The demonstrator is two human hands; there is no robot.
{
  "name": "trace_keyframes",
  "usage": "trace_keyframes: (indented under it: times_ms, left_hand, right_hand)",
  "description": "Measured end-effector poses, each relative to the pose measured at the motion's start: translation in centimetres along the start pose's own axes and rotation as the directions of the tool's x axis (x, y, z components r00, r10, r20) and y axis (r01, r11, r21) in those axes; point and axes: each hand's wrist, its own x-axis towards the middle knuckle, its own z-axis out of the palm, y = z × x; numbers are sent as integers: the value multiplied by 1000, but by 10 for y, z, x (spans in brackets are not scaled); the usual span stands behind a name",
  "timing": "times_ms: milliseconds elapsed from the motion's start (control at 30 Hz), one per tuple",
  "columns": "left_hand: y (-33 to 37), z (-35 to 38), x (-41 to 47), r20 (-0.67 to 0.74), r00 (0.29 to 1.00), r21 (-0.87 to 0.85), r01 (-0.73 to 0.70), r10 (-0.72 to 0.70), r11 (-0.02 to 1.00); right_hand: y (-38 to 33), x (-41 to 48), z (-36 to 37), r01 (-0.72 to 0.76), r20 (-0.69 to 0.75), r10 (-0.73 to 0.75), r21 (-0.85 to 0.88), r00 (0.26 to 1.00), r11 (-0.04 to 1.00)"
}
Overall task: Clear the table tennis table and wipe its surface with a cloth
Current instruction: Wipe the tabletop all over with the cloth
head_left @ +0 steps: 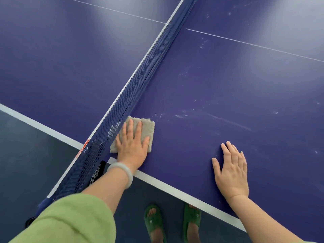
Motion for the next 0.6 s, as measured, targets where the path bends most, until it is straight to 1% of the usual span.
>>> trace_keyframes:
  times_ms: [67, 133, 200, 300, 367, 400, 467, 500, 567, 600]
  left_hand:
    - [21, -4, 26, 5, 999, -10, 38, -38, 999]
    - [53, -6, 47, 40, 999, 7, -16, 16, 1000]
    - [88, -4, 55, 76, 989, 28, -133, 131, 991]
    - [119, 7, 32, 101, 934, 37, -348, 343, 937]
    - [117, 16, -1, 101, 888, 58, -456, 449, 888]
    - [112, 20, -15, 104, 871, 62, -488, 481, 871]
    - [101, 22, -33, 129, 845, 36, -527, 519, 849]
    - [96, 20, -36, 140, 834, -7, -538, 533, 843]
    - [85, 10, -33, 117, 837, -100, -526, 535, 845]
    - [77, 4, -29, 70, 858, -105, -501, 508, 859]
  right_hand:
    - [0, 0, 1, -6, -9, 6, 12, 1000, 1000]
    - [0, 1, 0, -8, -4, 8, 13, 1000, 1000]
    - [-1, 1, 0, -8, -1, 9, 20, 1000, 1000]
    - [1, 2, -2, -13, 5, 13, 29, 1000, 999]
    - [2, 1, -3, -17, 14, 16, 42, 1000, 999]
    - [1, 1, -4, -20, 21, 19, 47, 1000, 999]
    - [0, 1, -5, -15, 32, 13, 53, 999, 998]
    - [0, 1, -6, -12, 38, 10, 60, 999, 998]
    - [0, 1, -9, -32, 60, 26, 98, 998, 995]
    - [-2, 1, -11, -52, 73, 44, 115, 996, 992]
